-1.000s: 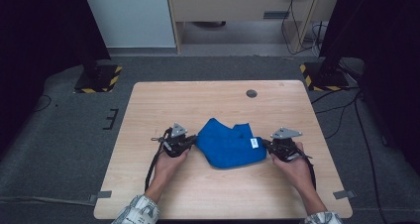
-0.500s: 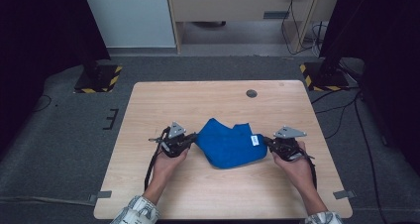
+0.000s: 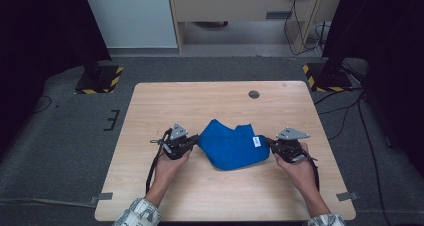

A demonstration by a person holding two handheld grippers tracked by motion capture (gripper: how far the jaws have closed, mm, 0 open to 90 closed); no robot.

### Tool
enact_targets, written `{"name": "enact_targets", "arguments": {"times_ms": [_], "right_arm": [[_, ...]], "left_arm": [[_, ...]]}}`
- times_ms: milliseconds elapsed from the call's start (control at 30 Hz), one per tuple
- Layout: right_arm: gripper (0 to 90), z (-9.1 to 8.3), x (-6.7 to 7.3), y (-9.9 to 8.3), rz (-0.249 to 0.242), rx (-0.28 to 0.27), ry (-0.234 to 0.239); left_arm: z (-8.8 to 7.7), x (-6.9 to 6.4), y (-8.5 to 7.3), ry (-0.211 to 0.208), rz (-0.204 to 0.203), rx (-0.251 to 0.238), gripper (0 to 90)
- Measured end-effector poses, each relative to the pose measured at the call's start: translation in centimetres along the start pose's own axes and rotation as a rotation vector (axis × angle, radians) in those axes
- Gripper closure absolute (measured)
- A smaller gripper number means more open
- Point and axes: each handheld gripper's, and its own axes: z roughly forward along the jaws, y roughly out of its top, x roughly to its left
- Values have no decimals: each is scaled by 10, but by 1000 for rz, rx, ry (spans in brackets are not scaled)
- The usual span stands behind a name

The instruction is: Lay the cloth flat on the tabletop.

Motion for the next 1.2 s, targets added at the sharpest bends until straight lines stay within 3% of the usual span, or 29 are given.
{"name": "enact_targets", "arguments": {"times_ms": [233, 700, 1200], "right_arm": [[897, -6, 4, 5, -11, -27, -3], [898, -7, 5, 6, -22, -30, -5], [898, -23, 11, 24, -38, -87, -9]], "left_arm": [[-5, -1, 4, 3, -2, -12, 857], [-7, 1, 4, 4, -6, -1, 860], [-27, -3, 21, 1, -15, -57, 863]]}}
